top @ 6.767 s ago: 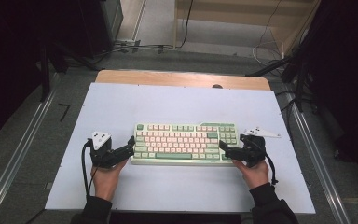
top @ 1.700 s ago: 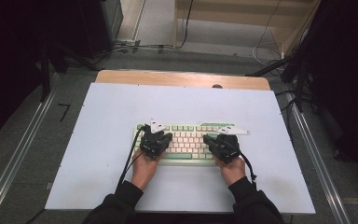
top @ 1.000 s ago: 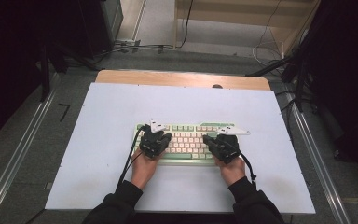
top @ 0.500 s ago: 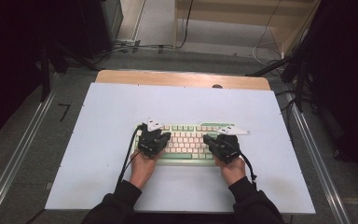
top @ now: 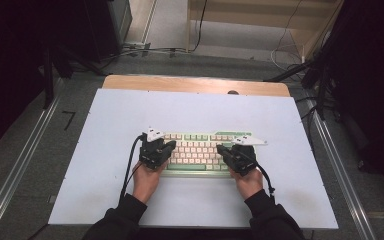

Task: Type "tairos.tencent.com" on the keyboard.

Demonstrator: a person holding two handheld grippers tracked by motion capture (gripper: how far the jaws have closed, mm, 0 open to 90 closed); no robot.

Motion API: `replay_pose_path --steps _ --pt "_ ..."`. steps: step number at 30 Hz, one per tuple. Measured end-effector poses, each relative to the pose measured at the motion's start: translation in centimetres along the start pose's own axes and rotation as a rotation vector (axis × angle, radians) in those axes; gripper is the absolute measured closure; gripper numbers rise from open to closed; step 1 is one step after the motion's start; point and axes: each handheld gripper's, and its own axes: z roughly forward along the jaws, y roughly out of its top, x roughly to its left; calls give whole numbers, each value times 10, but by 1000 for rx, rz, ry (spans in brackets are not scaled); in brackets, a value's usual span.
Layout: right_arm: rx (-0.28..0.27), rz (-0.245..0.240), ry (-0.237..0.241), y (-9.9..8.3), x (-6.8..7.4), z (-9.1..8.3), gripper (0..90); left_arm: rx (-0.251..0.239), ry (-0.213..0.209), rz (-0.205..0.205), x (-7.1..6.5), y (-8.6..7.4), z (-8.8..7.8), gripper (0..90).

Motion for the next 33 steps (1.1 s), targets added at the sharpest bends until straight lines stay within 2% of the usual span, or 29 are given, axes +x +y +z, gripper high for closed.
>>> replay_pose_path --steps 12,16,23,33 --pt "7 -9 5 -1 2 2 878 -24 15 -12 8 -1 -14 900" --pt "9 -7 7 -1 3 2 878 -30 30 -9 15 -4 -24 900" --pt "10 -6 7 -1 3 3 878 -38 52 -33 29 -8 -37 900" --pt "9 -3 5 -1 2 2 878 -1 46 -18 27 -15 -32 900"
